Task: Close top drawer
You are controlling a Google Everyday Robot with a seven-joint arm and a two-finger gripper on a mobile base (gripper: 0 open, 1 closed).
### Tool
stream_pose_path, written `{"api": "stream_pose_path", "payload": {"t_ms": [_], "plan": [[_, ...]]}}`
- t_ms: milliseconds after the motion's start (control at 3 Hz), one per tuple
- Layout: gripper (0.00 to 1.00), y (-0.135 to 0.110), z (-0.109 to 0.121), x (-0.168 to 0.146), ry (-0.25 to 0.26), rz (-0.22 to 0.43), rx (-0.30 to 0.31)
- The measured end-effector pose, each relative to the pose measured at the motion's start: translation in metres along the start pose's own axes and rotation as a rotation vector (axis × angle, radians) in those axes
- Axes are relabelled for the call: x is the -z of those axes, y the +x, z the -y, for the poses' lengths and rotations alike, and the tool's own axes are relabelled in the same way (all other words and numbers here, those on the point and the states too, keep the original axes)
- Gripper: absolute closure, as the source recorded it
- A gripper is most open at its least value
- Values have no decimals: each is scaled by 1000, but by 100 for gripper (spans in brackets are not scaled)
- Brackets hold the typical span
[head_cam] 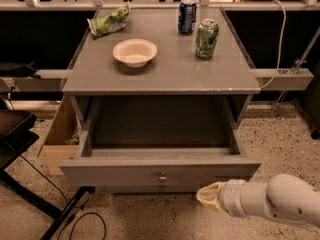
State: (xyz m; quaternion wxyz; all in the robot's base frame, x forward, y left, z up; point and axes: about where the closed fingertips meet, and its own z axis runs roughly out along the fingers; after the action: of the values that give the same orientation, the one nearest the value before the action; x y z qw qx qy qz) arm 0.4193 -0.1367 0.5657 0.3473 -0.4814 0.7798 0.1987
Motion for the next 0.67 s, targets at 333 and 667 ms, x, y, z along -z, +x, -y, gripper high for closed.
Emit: {"api": "stream_pose_path", "payload": {"t_ms": [333, 667], "plan": [[100, -16, 38, -8, 16, 46, 33], [100, -18, 42, -9, 19, 54, 40]]}}
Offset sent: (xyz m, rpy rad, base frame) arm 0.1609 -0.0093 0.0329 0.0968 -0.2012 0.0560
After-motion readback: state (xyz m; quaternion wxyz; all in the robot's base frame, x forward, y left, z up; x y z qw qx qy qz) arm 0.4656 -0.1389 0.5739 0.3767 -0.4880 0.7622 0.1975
